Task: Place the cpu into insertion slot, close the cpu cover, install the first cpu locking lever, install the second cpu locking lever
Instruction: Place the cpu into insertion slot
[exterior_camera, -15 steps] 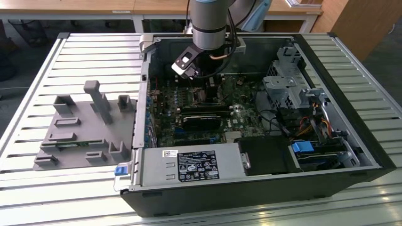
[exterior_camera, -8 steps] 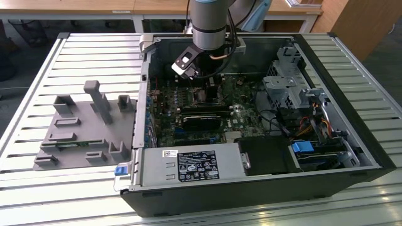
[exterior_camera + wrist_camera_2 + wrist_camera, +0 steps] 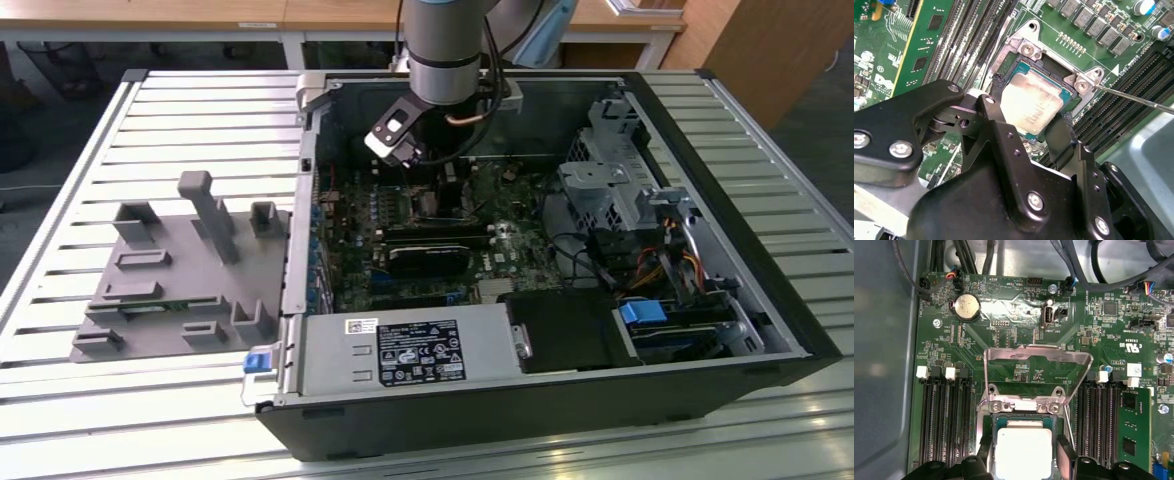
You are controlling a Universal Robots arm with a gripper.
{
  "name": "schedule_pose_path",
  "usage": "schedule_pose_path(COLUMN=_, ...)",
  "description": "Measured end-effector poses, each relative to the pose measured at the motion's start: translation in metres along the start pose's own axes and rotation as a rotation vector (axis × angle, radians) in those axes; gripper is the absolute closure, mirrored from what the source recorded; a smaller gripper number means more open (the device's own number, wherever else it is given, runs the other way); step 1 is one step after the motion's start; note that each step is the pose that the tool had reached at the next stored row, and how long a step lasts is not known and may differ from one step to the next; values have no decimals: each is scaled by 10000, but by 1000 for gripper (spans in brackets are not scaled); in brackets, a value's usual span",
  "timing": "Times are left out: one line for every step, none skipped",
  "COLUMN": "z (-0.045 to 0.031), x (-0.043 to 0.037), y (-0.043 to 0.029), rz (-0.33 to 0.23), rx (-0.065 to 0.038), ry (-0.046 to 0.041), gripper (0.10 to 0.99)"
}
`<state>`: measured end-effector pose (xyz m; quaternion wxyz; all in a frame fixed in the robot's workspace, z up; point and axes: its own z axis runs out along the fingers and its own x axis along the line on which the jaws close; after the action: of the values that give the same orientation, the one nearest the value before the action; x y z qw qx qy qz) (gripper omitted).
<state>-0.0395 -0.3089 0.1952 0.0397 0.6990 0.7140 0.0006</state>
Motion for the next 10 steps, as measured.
schedule_pose_path(z=-12, x=-1, y=0, rz=0, rx=0, ry=0, gripper=475)
schedule_pose_path(z=-25, x=-1, y=1, rz=0, rx=0, ry=0, gripper=475)
schedule_pose_path(z=-40, x=-2, y=2, rz=0, rx=0, ry=1, gripper=475)
schedule_pose_path(z=-55, x=-3, y=3, rz=0, rx=0, ry=0, gripper=475)
schedule_pose_path(z=-73, x=-4, y=4, rz=0, rx=1, ry=0, gripper=475)
schedule_pose_path(z=-92, x=-5, y=5, rz=0, rx=1, ry=4, gripper=475)
schedule_pose_path(z=-109, x=-6, y=6, rz=0, rx=0, ry=12, gripper=486)
schedule_pose_path(z=-127, x=-7, y=7, rz=1, rx=0, ry=18, gripper=486)
schedule_pose_path(z=-140, x=-9, y=8, rz=2, rx=0, ry=21, gripper=549)
schedule_pose_path(z=-146, x=-11, y=9, rz=0, rx=0, ry=29, gripper=612)
